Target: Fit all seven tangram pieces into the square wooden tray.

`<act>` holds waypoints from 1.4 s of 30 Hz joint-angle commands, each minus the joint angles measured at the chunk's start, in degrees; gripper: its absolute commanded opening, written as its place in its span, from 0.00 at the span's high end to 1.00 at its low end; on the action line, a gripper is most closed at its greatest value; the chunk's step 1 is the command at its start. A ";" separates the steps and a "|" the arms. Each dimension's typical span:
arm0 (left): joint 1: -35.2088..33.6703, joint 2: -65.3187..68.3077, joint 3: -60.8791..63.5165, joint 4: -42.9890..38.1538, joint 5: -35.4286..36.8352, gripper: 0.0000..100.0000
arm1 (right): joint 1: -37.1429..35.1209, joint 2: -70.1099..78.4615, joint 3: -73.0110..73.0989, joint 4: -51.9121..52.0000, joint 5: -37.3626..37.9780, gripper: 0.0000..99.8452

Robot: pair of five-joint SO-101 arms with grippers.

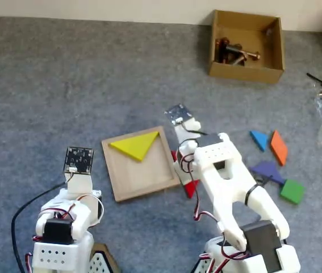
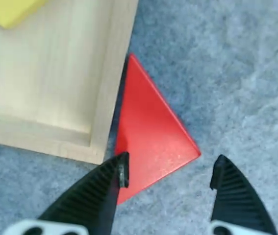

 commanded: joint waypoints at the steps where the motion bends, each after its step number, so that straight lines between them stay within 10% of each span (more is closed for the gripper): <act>1: 0.84 -0.40 1.10 -0.09 0.44 0.99 | -2.68 -2.95 1.54 -0.84 0.62 0.74; 42: 0.84 -0.40 1.10 -0.09 0.44 0.99 | 1.36 -3.38 4.00 -6.73 2.99 0.69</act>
